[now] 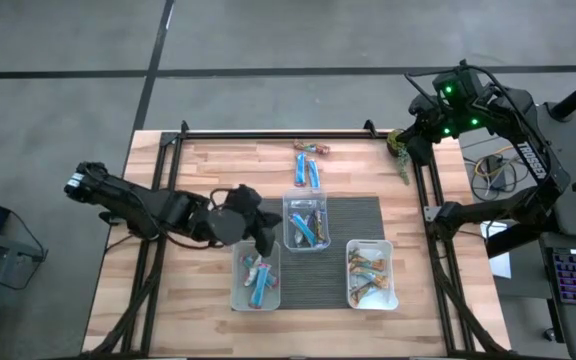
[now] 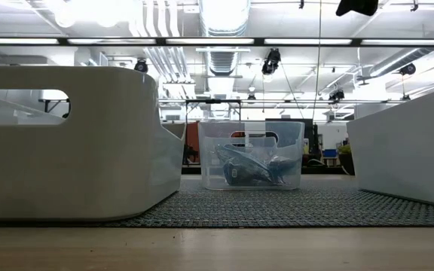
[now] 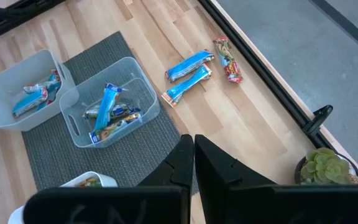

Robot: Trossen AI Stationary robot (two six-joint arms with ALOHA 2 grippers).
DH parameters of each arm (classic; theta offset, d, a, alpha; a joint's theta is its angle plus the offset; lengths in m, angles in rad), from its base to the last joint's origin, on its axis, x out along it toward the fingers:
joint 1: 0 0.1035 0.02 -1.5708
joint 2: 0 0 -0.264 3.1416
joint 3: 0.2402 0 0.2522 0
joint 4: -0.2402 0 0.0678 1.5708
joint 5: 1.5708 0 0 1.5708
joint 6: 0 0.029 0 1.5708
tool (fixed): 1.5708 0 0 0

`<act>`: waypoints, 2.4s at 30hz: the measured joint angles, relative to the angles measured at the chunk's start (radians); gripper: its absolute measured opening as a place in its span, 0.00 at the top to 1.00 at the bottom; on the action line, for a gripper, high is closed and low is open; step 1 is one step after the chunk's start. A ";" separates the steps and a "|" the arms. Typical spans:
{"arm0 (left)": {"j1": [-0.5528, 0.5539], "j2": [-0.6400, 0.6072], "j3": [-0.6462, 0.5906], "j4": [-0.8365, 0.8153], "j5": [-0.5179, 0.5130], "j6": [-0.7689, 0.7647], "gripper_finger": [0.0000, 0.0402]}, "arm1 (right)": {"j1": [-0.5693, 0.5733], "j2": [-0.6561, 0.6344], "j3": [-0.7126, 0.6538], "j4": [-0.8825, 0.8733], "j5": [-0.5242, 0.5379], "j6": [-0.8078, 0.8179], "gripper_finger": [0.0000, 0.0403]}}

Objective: Pick and place Granola Bars by type
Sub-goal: Put the red granola bar into the gray bin

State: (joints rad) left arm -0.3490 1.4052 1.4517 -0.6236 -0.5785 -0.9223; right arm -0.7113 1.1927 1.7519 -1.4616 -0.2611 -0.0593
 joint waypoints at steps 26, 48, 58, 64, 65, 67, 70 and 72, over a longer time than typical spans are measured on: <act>0.341 -0.084 0.236 -0.100 0.263 0.799 1.00 | 0.000 -0.002 0.000 0.000 -0.001 -0.046 0.98; 0.738 -0.151 -0.049 0.068 0.568 0.758 1.00 | -0.001 0.002 -0.002 0.105 -0.002 -0.080 0.98; 0.770 -0.161 -0.049 0.072 0.568 0.746 1.00 | -0.001 0.063 -0.005 0.145 -0.001 -0.004 0.98; 0.777 -0.174 -0.049 0.067 0.568 0.769 1.00 | -0.001 0.153 -0.006 0.230 -0.001 0.084 0.98; 0.777 -0.176 -0.050 0.066 0.568 0.777 1.00 | -0.001 0.166 -0.006 0.252 -0.001 0.081 0.98; 0.777 -0.179 -0.050 0.066 0.568 0.791 1.00 | -0.001 0.194 -0.005 0.294 -0.001 0.061 0.98; 0.777 -0.180 -0.050 0.062 0.568 0.795 1.00 | -0.001 0.236 0.004 0.317 0.001 0.032 0.98; 0.777 -0.181 -0.050 0.059 0.568 0.795 1.00 | -0.001 0.256 0.010 0.328 0.006 0.012 0.98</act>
State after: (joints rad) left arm 0.4282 1.2246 1.4021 -0.5641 -0.0109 -0.1272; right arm -0.7120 1.4490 1.7624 -1.1340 -0.2547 -0.0468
